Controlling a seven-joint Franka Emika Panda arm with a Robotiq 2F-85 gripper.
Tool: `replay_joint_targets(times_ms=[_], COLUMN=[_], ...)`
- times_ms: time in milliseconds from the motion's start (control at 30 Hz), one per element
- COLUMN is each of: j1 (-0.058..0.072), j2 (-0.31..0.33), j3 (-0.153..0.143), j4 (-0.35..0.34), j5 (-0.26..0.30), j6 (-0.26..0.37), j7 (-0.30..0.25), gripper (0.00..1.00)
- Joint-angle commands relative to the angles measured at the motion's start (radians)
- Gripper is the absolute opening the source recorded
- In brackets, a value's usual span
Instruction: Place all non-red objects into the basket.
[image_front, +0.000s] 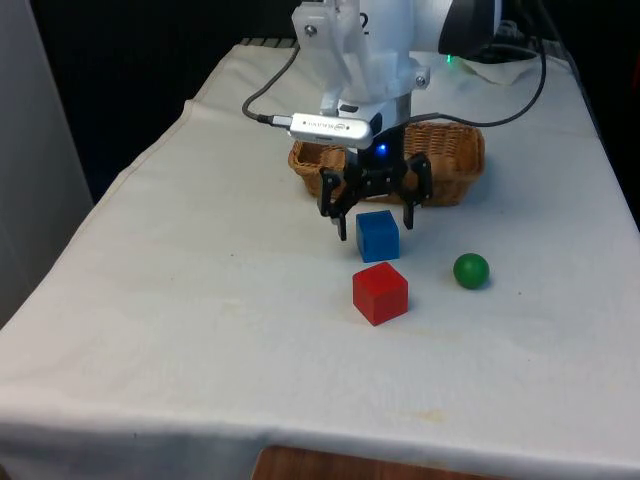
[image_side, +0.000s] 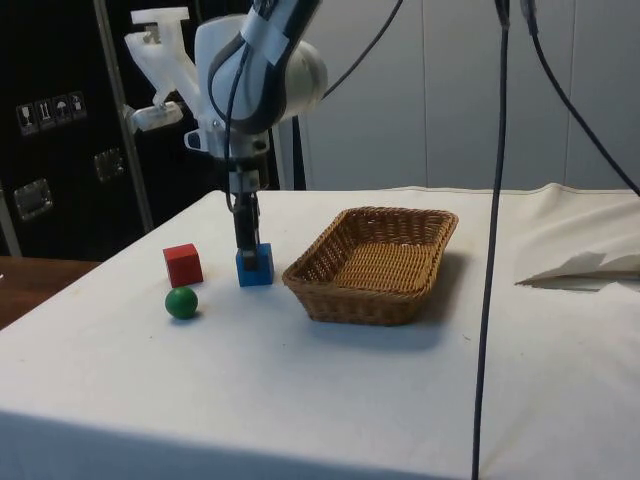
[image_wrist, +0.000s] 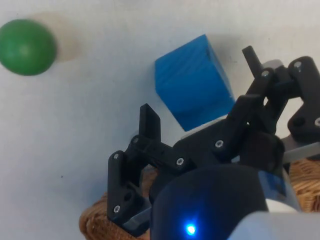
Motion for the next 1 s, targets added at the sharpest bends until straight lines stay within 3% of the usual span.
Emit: replay_joint_targets(times_ms=[0, 33, 767, 867, 900, 933, 967], j1=[0.0, -0.004, 0.0, 0.0, 0.0, 0.0, 0.0], j2=[0.004, 0.011, 0.016, 0.016, 0.016, 0.016, 0.016], j3=[0.0, 0.003, 0.0, 0.0, 0.0, 0.0, 0.0], j4=[0.001, 0.004, 0.003, 0.003, 0.003, 0.003, 0.003], j5=[0.0, 0.005, 0.0, 0.0, 0.0, 0.0, 0.0], j6=[0.003, 0.014, 0.016, 0.016, 0.016, 0.016, 0.016], j7=[0.0, -0.002, 0.002, 0.002, 0.002, 0.002, 0.002], gripper=[1.0, 1.0, 0.98, 0.7, 0.7, 0.47, 0.35])
